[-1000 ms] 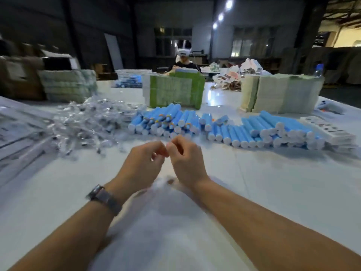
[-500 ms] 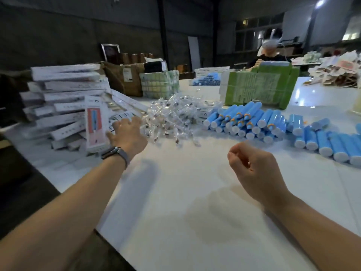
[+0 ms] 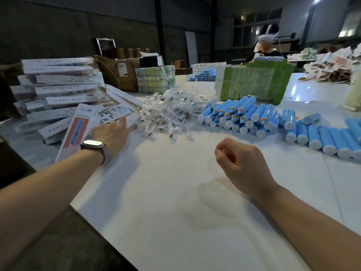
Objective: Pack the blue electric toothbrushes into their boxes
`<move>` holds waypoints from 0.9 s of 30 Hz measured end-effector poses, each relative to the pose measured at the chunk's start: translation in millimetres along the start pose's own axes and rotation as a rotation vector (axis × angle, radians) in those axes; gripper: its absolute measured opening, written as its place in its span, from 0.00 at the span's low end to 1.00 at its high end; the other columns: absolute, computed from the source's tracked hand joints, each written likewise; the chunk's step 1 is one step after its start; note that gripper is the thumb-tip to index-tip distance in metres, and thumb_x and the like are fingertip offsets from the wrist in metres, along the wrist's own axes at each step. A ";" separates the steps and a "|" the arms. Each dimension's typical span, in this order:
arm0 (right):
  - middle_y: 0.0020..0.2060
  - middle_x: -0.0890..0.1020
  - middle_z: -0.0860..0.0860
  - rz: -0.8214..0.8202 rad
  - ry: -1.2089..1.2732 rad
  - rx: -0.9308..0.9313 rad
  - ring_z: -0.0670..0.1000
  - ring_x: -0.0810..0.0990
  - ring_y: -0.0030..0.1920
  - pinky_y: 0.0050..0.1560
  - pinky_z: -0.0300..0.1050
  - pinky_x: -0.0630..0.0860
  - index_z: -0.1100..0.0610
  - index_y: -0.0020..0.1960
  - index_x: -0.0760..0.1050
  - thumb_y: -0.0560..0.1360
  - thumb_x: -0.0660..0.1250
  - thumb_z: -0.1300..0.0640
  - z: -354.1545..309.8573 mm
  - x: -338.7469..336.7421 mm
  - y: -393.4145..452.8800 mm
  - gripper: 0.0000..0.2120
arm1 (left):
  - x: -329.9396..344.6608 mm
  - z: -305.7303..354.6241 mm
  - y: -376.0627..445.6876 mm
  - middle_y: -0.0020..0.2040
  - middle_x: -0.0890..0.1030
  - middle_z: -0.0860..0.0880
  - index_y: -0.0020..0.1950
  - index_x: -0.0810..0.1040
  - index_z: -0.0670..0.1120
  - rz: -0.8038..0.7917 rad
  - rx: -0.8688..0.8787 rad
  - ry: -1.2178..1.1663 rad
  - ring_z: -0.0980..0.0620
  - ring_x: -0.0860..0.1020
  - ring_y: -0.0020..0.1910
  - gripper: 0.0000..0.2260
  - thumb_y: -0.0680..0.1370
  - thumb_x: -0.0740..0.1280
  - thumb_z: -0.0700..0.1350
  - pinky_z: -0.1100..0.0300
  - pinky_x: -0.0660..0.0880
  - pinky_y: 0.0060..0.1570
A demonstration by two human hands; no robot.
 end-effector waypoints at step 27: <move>0.33 0.73 0.50 0.333 0.531 0.231 0.44 0.73 0.35 0.38 0.42 0.77 0.41 0.63 0.70 0.76 0.62 0.54 15.0 -39.1 2.7 0.17 | -82.6 252.5 -105.0 0.47 0.83 0.49 0.63 0.70 0.50 -0.268 0.252 -1.968 0.51 0.82 0.41 0.12 0.84 0.55 0.38 0.57 0.80 0.38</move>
Point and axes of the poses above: each hand's wrist, its own y-axis towards the middle knuckle, its own x-axis out of the palm, z = x × y, the point moved 7 cm from there along y, towards the middle knuckle
